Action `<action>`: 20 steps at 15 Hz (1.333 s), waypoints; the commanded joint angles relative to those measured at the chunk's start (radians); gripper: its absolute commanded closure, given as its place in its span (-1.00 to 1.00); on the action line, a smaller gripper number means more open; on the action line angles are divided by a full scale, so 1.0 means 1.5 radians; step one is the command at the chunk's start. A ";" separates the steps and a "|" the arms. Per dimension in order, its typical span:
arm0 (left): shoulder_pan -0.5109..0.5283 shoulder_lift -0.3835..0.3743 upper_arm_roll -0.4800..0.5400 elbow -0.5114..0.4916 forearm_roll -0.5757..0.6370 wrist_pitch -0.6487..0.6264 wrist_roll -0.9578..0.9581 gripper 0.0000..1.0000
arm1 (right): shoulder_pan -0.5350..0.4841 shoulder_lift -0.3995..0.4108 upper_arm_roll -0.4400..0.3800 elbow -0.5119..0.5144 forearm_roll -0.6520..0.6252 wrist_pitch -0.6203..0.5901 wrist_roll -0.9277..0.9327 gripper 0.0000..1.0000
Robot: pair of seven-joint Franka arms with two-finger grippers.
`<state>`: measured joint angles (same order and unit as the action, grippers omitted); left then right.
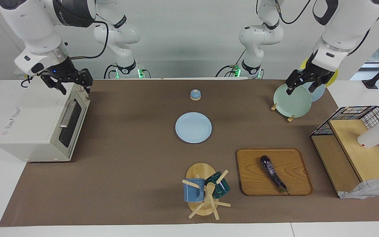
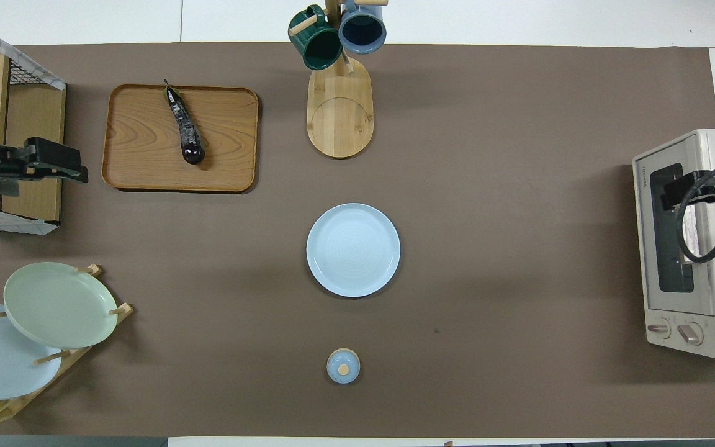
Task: Put eggplant into oven
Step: 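Reach the left gripper toward the purple eggplant on the wooden tray, then close the left gripper around the eggplant's stem end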
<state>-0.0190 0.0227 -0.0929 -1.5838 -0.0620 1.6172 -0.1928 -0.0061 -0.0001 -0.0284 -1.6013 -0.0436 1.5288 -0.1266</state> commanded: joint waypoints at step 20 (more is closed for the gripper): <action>-0.074 0.359 0.021 0.003 -0.003 0.396 -0.280 -1.00 | -0.104 -0.077 -0.003 -0.305 -0.037 0.266 -0.003 1.00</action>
<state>-0.1139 0.6046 -0.0774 -1.5284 -0.0699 2.1870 -0.5880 -0.1439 -0.0935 -0.0427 -2.0279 -0.0831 1.9053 -0.1313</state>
